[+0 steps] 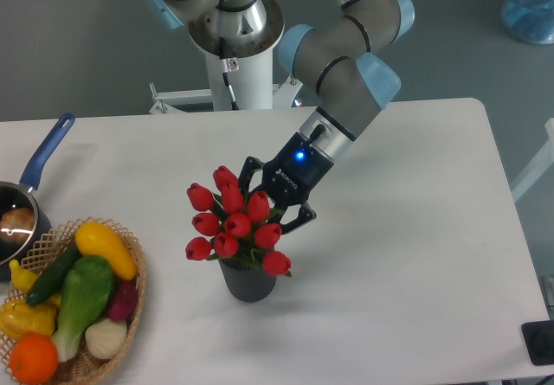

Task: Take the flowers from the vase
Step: 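Close the gripper around the tulip stems below the blooms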

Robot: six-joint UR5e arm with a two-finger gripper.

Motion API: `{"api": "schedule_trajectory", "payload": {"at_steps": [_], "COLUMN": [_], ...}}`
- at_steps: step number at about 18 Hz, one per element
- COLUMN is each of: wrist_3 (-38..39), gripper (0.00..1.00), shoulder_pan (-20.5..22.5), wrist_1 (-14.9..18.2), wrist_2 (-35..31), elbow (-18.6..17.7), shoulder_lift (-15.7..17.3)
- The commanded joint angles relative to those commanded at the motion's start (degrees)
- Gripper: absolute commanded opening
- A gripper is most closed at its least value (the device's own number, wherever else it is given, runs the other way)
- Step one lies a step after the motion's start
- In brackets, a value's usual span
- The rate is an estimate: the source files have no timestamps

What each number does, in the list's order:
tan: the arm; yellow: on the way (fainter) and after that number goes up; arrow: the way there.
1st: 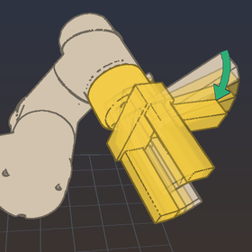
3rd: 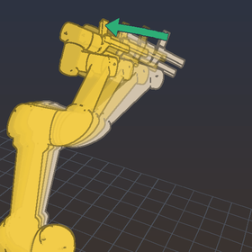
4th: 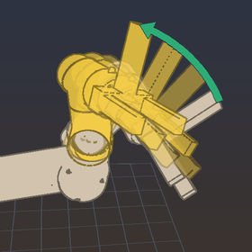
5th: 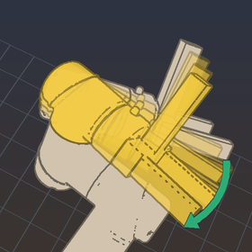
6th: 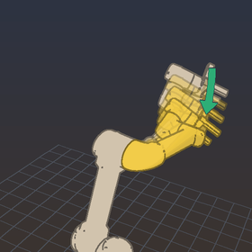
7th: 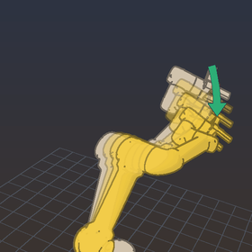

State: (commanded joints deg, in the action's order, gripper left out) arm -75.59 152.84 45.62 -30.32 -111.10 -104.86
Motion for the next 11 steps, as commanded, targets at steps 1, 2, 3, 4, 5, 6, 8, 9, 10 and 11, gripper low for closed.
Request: {"api": "schedule_trajectory", "payload": {"at_steps": [1,2,3,4,5,6,8,9,10,11], "wrist_3": [0.17,0.70,1.49,2.19,2.46,2.64,3.86,4.74,5.97,7.72], "gripper": [0.00,0.00,0.00,0.00,0.00,0.00,0.00,0.00,0.00,0.00], "shoulder_pan": [0.18,0.44,0.88,1.23,1.32,1.41,2.11,2.29,2.29,2.29], "wrist_1": [0.00,0.00,0.00,0.00,0.09,0.17,0.18,0.18,0.18,0.18], "wrist_2": [0.26,0.35,0.53,0.62,0.62,0.88,2.45,3.51,4.39,4.66], "elbow": [0.18,0.35,0.44,0.62,0.88,1.14,1.84,2.11,2.55,2.90], "shoulder_lift": [0.35,0.70,0.88,1.14,1.23,1.32,1.58,1.76,2.28,2.90]}}
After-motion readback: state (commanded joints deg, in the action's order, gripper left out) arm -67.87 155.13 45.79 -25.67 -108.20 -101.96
